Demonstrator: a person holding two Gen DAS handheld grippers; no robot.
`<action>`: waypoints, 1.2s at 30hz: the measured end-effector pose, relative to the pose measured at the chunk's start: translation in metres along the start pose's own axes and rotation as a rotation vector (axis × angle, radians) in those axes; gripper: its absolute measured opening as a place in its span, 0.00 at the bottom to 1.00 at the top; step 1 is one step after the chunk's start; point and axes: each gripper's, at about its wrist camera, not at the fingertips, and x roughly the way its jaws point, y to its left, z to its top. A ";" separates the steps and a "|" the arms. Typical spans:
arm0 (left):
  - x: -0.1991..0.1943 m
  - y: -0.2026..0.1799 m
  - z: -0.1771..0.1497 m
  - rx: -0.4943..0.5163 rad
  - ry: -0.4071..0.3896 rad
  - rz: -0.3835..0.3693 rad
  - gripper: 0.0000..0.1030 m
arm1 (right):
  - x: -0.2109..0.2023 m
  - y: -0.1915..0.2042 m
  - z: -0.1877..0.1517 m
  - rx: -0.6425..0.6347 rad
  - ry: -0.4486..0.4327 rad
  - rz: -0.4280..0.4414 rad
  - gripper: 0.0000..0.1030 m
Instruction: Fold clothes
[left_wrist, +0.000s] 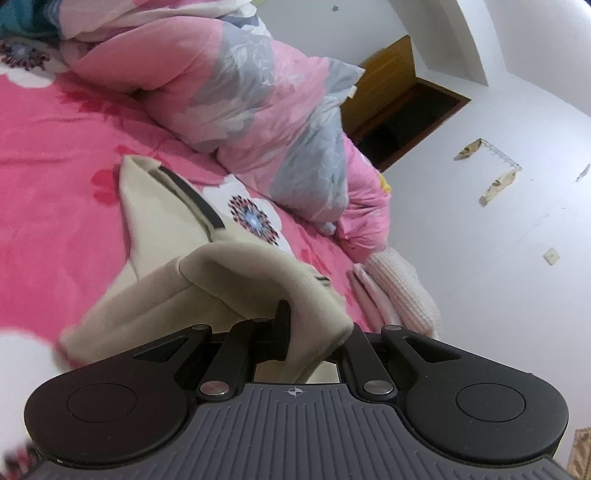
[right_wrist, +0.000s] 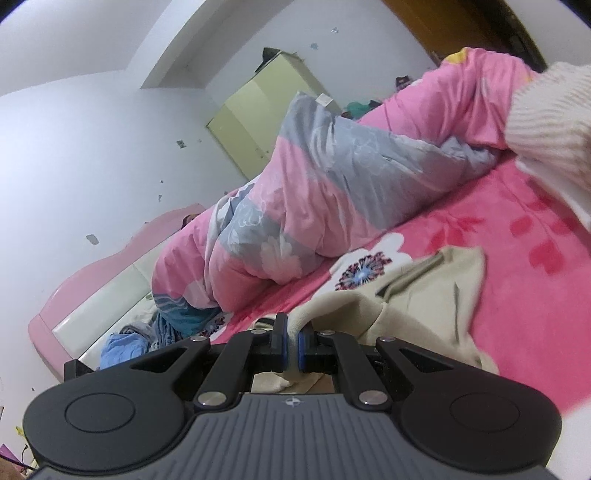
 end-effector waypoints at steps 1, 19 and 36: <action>0.006 0.002 0.007 0.002 0.001 0.009 0.04 | 0.010 -0.003 0.007 -0.007 0.006 -0.001 0.05; 0.094 0.129 0.056 -0.579 -0.092 -0.020 0.44 | 0.124 -0.182 0.018 0.489 -0.050 -0.055 0.39; -0.007 0.062 -0.004 -0.370 -0.030 0.033 0.63 | 0.021 -0.099 -0.047 0.585 0.109 -0.044 0.43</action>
